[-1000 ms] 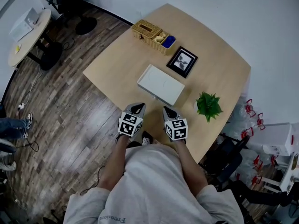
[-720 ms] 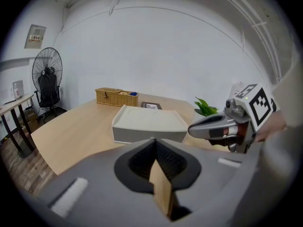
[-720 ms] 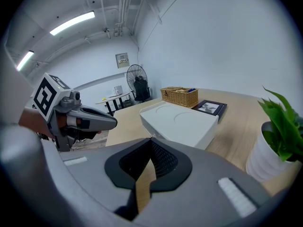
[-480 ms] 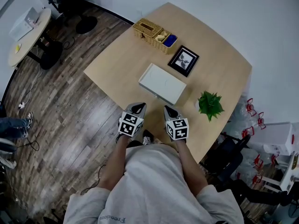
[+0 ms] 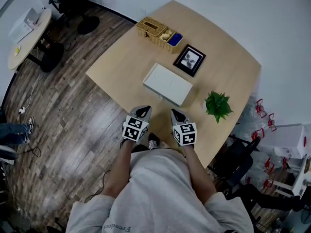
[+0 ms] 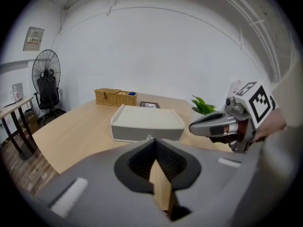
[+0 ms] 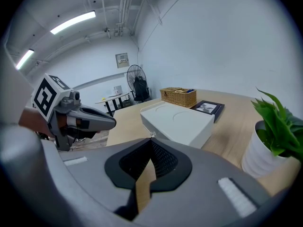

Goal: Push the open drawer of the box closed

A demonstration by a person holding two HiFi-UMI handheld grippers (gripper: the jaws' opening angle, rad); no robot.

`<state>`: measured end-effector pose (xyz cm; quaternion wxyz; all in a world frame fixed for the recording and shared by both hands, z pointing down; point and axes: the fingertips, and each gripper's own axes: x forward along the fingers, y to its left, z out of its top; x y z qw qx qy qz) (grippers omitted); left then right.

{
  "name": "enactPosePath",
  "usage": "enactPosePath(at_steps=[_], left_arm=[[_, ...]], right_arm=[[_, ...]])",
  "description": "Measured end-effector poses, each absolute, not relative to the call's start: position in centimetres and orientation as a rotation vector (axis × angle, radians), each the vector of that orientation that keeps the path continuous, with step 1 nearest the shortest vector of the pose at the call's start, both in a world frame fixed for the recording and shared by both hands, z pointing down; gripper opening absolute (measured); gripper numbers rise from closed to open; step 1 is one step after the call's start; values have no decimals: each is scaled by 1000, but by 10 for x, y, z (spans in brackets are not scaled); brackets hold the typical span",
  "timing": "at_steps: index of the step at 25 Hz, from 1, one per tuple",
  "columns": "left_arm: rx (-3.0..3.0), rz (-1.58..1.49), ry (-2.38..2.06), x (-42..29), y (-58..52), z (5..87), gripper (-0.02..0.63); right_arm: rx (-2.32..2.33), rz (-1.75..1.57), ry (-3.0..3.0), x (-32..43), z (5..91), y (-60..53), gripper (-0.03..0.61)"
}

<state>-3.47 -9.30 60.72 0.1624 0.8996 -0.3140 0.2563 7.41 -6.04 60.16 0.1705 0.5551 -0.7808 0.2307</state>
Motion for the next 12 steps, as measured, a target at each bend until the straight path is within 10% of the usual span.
enactPosePath(at_steps=[12], left_arm=[[2531, 659, -912, -37, -89, 605, 52]], right_arm=[[1584, 658, -2210, 76, 604, -49, 2]])
